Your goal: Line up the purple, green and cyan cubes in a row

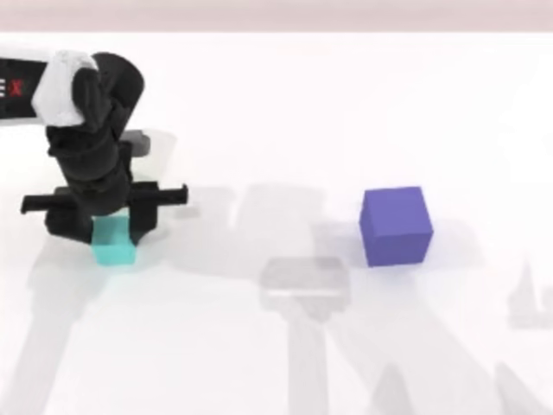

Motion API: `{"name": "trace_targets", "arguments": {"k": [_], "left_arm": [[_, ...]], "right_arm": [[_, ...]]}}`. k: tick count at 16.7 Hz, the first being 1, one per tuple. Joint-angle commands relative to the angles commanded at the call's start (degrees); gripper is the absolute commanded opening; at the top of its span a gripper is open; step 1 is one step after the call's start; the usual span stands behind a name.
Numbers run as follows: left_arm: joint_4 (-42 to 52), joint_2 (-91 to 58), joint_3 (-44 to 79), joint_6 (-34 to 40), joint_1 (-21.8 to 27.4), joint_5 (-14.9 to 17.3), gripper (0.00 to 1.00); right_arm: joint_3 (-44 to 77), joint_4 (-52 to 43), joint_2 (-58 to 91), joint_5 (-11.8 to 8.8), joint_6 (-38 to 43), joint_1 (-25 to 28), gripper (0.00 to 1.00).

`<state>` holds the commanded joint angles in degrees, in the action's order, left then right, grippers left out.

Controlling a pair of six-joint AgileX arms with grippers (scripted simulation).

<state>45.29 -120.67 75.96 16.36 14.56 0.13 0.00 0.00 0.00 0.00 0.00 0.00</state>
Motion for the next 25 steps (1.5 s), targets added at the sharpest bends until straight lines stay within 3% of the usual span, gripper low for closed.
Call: {"name": "trace_targets", "arguments": {"k": [5, 12, 18, 21, 25], "left_arm": [[1.89, 2.41, 1.49, -0.33, -0.19, -0.58, 0.00], [14.42, 7.00, 8.95, -0.18, -1.11, -0.61, 0.00], [15.23, 7.24, 9.62, -0.16, -0.73, -0.64, 0.00], [17.27, 4.60, 13.55, 3.79, 3.23, -0.76, 0.00], [22.79, -2.13, 25.18, 15.62, 15.60, -1.00, 0.00]], "right_arm": [[0.00, 0.00, 0.00, 0.00, 0.00, 0.00, 1.00], [0.00, 0.00, 0.00, 0.00, 0.00, 0.00, 1.00], [0.00, 0.00, 0.00, 0.00, 0.00, 0.00, 1.00], [0.00, 0.00, 0.00, 0.00, 0.00, 0.00, 1.00], [0.00, 0.00, 0.00, 0.00, 0.00, 0.00, 1.00]]}}
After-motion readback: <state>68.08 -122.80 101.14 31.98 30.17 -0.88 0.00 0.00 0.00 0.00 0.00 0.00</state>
